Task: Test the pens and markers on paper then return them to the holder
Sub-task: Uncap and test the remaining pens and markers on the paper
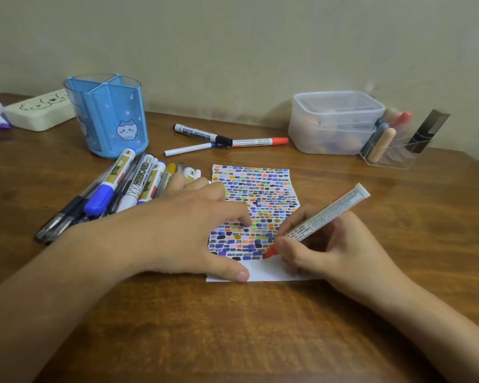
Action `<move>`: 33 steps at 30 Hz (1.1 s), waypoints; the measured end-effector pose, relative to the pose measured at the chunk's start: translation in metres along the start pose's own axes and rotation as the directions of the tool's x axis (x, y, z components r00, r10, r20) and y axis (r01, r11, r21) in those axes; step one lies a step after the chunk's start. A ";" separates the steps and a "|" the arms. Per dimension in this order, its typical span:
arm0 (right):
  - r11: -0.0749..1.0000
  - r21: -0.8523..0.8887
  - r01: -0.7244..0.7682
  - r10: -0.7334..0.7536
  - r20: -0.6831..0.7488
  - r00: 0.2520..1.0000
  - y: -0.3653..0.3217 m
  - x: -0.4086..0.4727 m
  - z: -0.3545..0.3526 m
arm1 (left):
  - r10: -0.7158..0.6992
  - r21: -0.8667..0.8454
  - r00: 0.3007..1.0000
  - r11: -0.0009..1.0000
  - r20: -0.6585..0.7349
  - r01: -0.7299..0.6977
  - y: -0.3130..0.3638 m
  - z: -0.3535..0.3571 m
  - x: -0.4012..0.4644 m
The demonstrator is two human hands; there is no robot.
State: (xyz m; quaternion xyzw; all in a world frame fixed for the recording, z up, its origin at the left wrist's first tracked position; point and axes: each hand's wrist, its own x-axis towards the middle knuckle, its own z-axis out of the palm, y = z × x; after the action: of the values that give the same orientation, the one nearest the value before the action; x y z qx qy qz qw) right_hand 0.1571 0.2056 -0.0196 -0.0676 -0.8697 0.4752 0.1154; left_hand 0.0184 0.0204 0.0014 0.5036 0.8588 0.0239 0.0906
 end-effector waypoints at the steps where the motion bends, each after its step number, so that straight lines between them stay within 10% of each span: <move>1: 1.000 -0.003 0.002 -0.002 0.003 1.000 0.000 0.000 0.000 | 0.002 0.003 1.000 1.000 -0.001 -0.002 0.000 0.000 0.000; 33: 0.994 -0.100 0.033 -0.034 -0.006 0.999 0.000 0.001 0.001 | 0.014 -0.003 1.000 1.000 -0.004 -0.014 0.000 0.001 0.000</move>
State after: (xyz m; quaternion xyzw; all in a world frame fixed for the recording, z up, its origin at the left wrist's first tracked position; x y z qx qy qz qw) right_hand 0.1555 0.2047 -0.0201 -0.0604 -0.8928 0.4290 0.1233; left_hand 0.0186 0.0203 0.0005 0.5096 0.8553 0.0271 0.0894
